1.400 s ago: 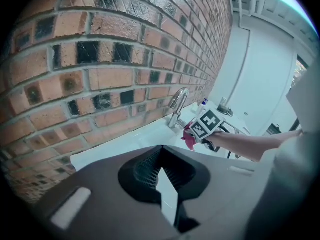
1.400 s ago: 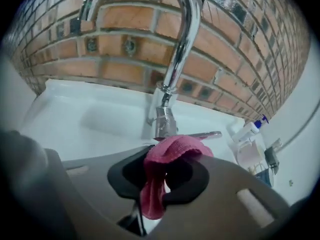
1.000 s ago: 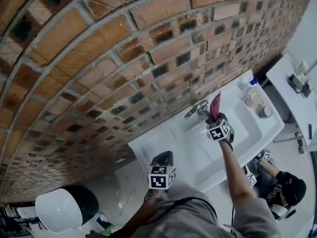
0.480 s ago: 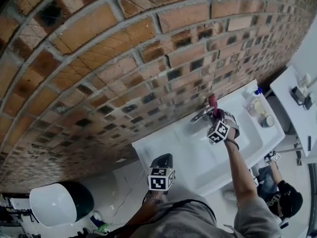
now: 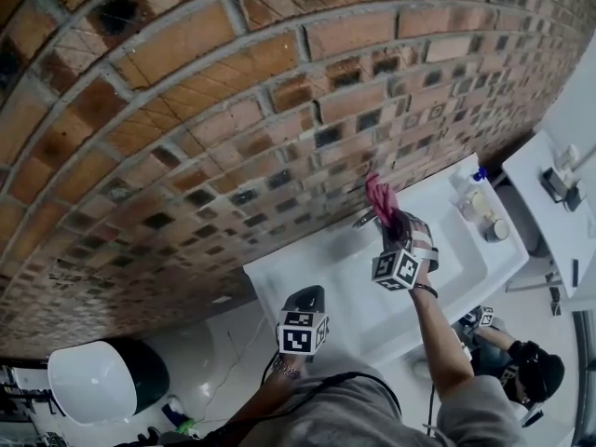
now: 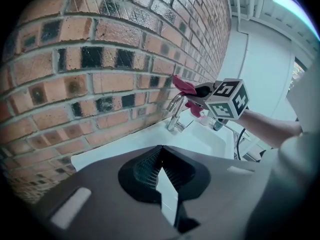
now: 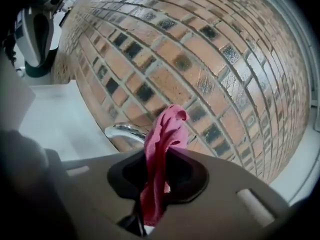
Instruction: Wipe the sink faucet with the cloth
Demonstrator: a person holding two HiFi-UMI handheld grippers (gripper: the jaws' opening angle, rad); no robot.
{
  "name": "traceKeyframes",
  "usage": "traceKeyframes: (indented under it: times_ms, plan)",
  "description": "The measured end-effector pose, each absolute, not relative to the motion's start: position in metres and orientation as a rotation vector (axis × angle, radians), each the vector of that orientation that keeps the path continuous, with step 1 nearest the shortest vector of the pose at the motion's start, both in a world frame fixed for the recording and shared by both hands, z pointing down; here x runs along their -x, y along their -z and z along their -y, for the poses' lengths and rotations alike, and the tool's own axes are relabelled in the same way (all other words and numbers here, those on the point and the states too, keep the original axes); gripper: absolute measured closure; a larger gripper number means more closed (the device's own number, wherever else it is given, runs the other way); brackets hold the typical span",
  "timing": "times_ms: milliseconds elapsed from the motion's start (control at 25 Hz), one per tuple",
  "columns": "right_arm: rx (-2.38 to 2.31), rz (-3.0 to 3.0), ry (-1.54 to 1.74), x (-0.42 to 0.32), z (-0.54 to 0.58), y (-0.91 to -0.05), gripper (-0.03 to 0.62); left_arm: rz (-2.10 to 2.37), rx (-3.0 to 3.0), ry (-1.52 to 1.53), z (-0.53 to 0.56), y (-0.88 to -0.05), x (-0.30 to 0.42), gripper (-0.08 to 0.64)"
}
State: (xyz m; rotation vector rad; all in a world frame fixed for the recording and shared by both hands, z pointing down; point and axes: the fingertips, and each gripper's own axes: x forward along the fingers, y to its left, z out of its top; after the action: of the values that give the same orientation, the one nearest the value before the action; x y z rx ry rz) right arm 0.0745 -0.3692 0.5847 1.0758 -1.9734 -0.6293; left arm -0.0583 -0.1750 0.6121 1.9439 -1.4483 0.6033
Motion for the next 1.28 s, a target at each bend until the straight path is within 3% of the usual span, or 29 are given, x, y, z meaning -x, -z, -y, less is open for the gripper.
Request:
traceKeyframes:
  times_ms: [160,320,480,720,960,1280]
  plan:
    - [-1.029,2.080,0.577,-0.048,0.342,-0.596,0.532,1.448,-1.951,-0.613,0.174,-0.612,0.058,0.545]
    - [-0.753,2.090,0.472,-0.010,0.305,-0.674,0.534,1.437,-1.962,-0.609,0.173,-0.608,0.053,0.545]
    - [-0.865,2.058,0.249,-0.035,0.329,-0.697,0.534,1.438,-1.994,-0.599,0.167,-0.596,0.049,0.545]
    - [-1.125,2.106,-0.013,-0.078,0.392,-0.656,0.532,1.500,-1.919,-0.580,0.159,-0.601,0.076,0.545]
    - [-1.344,2.355,-0.748,-0.101,0.398,-0.655,0.531,1.520,-1.912,-0.547,0.161,-0.593,0.079,0.545]
    - [-1.347,2.144,-0.909,-0.109,0.399,-0.731,0.529,1.558,-1.877,-0.532,0.150,-0.590,0.084,0.545]
